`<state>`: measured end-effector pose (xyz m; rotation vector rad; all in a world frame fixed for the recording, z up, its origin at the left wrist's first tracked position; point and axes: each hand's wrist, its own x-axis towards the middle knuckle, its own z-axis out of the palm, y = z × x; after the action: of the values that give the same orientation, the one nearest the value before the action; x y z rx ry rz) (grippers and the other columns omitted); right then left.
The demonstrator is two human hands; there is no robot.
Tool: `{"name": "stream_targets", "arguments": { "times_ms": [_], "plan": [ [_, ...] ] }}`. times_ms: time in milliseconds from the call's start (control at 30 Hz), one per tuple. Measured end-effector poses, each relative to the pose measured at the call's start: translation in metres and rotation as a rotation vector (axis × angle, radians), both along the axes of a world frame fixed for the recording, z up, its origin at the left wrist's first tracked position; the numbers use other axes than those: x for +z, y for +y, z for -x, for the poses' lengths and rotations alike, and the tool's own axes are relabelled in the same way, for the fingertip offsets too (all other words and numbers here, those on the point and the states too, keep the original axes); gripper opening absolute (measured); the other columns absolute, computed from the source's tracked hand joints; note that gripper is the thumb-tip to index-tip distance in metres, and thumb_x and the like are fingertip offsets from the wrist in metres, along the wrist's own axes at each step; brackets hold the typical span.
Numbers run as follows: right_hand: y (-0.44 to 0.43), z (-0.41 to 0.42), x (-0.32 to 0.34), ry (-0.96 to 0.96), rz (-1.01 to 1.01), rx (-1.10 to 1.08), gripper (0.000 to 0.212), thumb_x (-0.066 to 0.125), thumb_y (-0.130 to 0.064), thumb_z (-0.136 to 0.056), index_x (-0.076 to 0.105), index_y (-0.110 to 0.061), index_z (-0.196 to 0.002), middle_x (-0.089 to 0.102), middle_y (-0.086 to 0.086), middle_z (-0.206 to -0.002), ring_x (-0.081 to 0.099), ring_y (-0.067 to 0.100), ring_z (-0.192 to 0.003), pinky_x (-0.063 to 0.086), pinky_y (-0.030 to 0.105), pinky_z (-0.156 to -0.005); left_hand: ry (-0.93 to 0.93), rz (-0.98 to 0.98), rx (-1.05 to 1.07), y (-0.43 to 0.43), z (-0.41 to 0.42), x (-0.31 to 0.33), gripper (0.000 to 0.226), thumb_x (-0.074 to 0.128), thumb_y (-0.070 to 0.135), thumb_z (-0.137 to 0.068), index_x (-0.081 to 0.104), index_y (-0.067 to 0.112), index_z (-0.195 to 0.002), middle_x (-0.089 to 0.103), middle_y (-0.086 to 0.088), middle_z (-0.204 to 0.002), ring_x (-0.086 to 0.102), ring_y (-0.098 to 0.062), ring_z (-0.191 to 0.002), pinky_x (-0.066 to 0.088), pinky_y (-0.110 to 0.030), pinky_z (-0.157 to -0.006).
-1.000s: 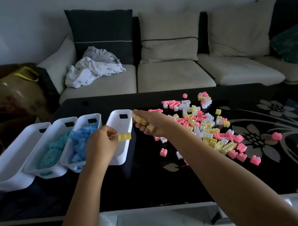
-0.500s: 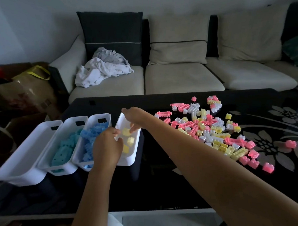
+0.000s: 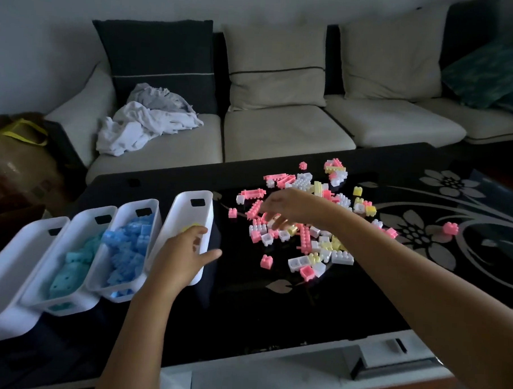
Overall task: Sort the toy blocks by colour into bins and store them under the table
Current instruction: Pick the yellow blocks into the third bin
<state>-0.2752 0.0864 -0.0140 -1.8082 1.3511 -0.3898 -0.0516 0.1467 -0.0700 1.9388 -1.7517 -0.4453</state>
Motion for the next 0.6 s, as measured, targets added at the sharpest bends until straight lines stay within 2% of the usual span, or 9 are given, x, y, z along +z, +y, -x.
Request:
{"name": "stream_targets", "arguments": {
  "times_ms": [167,267,367,433,500,600],
  "plan": [
    [0.021,0.080,-0.026,-0.046,0.041,-0.171,0.024,0.049,-0.018,-0.097,0.062,-0.003,-0.109,0.067,0.009,-0.101,0.067,0.018,-0.082,0.056,0.023,-0.073,-0.243,0.092,0.106,-0.005,0.020,0.004,0.049,0.057,0.035,-0.091,0.051,0.013,-0.134,0.060,-0.010,-0.125,0.055,-0.026,-0.115,0.042,-0.033,-0.092],
    [0.038,0.120,-0.040,0.025,0.158,-0.293,0.017,0.053,-0.019,-0.095,0.065,-0.010,-0.104,0.067,0.000,-0.097,0.066,0.011,-0.080,0.054,0.023,-0.072,-0.196,0.240,0.030,-0.008,0.038,0.003,0.039,0.062,0.026,-0.089,0.059,0.009,-0.124,0.058,-0.011,-0.124,0.053,-0.026,-0.116,0.042,-0.033,-0.094],
    [0.055,0.154,-0.057,0.119,0.318,-0.388,0.012,0.059,-0.016,-0.090,0.065,-0.019,-0.101,0.062,-0.012,-0.093,0.061,0.009,-0.088,0.044,0.013,-0.068,-0.091,0.270,-0.173,-0.011,0.062,0.002,0.032,0.062,0.023,-0.089,0.061,0.015,-0.119,0.056,-0.002,-0.125,0.053,-0.018,-0.117,0.039,-0.026,-0.095],
    [0.065,0.173,-0.066,0.196,0.349,-0.421,0.028,0.065,-0.017,-0.085,0.061,-0.021,-0.113,0.060,-0.007,-0.110,0.055,0.011,-0.098,0.040,0.015,-0.072,-0.053,0.196,-0.288,-0.015,0.080,-0.002,0.032,0.061,0.023,-0.090,0.060,0.018,-0.121,0.054,0.002,-0.126,0.053,-0.015,-0.117,0.039,-0.021,-0.091],
    [0.073,0.183,-0.072,0.302,0.338,-0.447,0.053,0.072,-0.033,-0.079,0.051,-0.026,-0.127,0.048,-0.002,-0.129,0.044,0.017,-0.114,0.038,0.026,-0.087,-0.083,0.115,-0.342,-0.022,0.092,-0.008,0.037,0.061,0.025,-0.090,0.056,0.020,-0.126,0.051,0.003,-0.131,0.052,-0.012,-0.116,0.038,-0.018,-0.086],
    [0.085,0.191,-0.080,0.444,0.271,-0.525,0.085,0.074,-0.056,-0.068,0.036,-0.023,-0.137,0.035,0.005,-0.135,0.031,0.029,-0.127,0.036,0.041,-0.098,-0.132,0.021,-0.364,-0.035,0.106,-0.020,0.045,0.061,0.030,-0.089,0.050,0.020,-0.131,0.047,0.000,-0.135,0.052,-0.014,-0.117,0.039,-0.020,-0.087]
  ]
}}
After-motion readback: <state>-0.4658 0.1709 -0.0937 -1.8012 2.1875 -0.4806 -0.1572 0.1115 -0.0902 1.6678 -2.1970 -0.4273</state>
